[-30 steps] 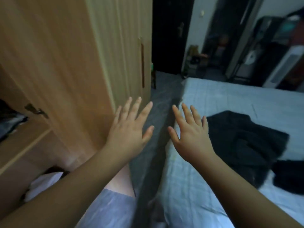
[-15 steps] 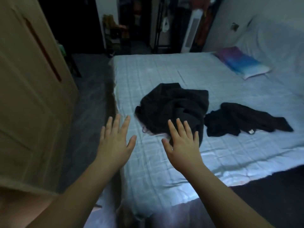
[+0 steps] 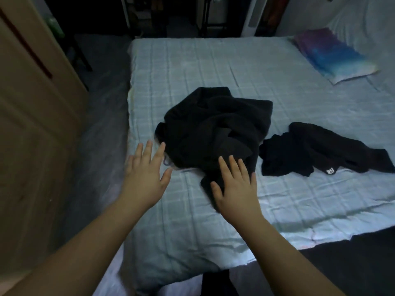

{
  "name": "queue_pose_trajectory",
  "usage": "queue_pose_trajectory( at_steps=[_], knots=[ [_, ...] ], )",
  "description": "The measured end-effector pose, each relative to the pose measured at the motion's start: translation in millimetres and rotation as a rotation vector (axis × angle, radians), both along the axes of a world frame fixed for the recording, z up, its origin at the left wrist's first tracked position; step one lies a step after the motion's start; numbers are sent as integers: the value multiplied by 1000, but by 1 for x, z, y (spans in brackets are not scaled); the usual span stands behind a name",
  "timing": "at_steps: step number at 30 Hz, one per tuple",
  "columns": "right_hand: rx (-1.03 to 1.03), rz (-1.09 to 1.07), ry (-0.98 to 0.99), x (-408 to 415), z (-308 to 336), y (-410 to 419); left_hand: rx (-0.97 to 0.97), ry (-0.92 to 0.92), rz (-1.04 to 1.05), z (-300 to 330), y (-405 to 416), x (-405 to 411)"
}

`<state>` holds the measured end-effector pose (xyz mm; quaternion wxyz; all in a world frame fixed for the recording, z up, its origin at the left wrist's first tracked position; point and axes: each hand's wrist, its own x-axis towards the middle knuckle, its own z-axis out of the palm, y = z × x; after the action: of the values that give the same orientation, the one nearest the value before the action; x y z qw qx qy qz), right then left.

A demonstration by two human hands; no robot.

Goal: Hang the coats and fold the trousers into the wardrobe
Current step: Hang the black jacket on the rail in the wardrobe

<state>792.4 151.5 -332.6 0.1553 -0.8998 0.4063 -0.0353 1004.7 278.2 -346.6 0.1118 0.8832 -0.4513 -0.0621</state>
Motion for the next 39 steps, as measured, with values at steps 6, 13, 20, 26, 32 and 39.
queue_pose_trajectory(
  at_steps=[6,13,20,26,32,39],
  knots=[
    [87,256,150,32,-49,-102,48,90,235,-47,-54,-6],
    [150,446,239,111,-148,-154,42,108,378,-110,-81,11],
    [101,505,439,196,-286,-175,-34,216,456,-217,-84,37],
    [-136,470,547,219,-338,-178,-60,285,468,-274,-86,45],
    [20,480,392,215,-317,-185,-64,327,484,-266,-87,48],
    [209,358,254,205,-221,-202,-119,365,440,-195,-92,54]
  ],
)
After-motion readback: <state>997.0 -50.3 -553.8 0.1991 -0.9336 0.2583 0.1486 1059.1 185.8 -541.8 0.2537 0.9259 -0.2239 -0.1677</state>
